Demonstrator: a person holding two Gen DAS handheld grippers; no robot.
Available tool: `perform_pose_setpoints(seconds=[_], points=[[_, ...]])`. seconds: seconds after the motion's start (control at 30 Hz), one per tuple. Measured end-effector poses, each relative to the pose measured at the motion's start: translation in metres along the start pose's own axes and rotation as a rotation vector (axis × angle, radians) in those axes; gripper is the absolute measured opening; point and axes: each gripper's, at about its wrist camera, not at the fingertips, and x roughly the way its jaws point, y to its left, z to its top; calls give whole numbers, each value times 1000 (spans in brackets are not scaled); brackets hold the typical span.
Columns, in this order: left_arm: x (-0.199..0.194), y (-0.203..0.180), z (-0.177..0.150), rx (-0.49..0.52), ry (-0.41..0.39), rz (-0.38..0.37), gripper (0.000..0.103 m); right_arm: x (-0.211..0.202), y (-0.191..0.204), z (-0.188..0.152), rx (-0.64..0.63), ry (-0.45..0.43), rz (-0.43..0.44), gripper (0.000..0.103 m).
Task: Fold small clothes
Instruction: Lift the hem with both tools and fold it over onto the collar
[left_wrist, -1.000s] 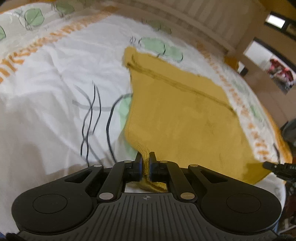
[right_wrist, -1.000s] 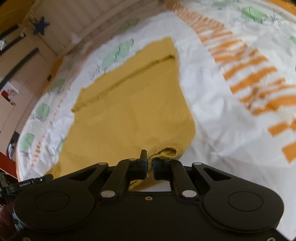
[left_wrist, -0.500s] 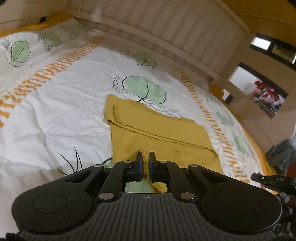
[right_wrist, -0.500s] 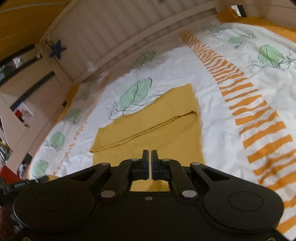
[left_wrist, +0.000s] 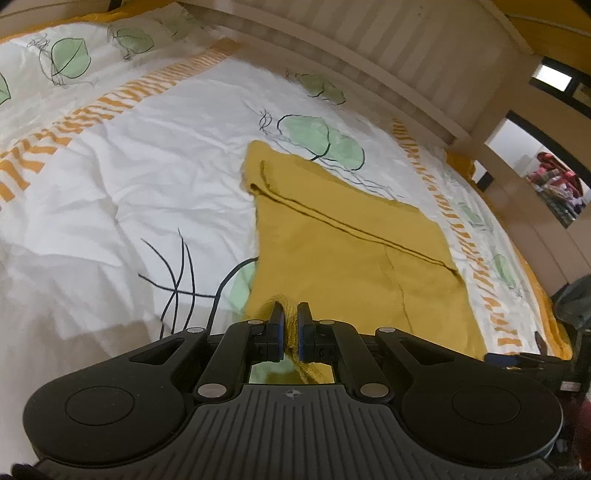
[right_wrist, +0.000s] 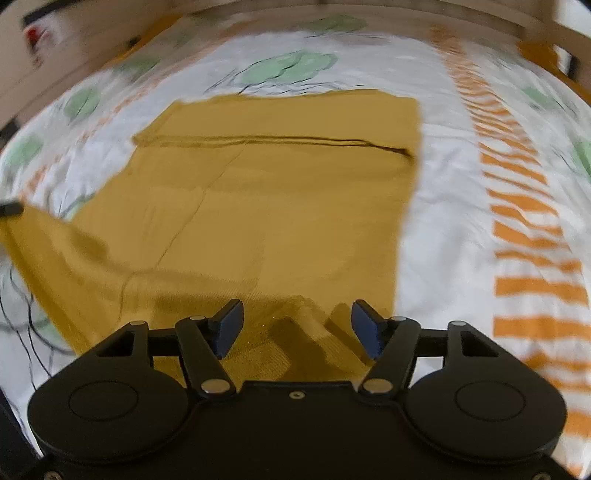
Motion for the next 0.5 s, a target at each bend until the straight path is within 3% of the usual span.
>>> perform_pose_setpoints(seconds=[0.1, 0.13, 0.17, 0.2, 0.37, 0.5], points=[[2, 0, -1, 2, 3, 1, 6, 8, -2, -3, -16, 29, 42, 55], [2, 0, -2, 2, 4, 2, 6, 10, -2, -3, -19, 42, 53, 43], [3, 0, -2, 0, 5, 3, 6, 10, -2, -3, -20, 49, 59, 18], [3, 0, -2, -3, 5, 3, 6, 9, -2, -4, -17, 50, 67, 10], [0, 2, 6, -28, -15, -14, 6, -17, -14, 2, 71, -60, 117, 10], [-4, 2, 30, -61, -48, -62, 6, -49, -31, 20, 153, -209, 119, 10]])
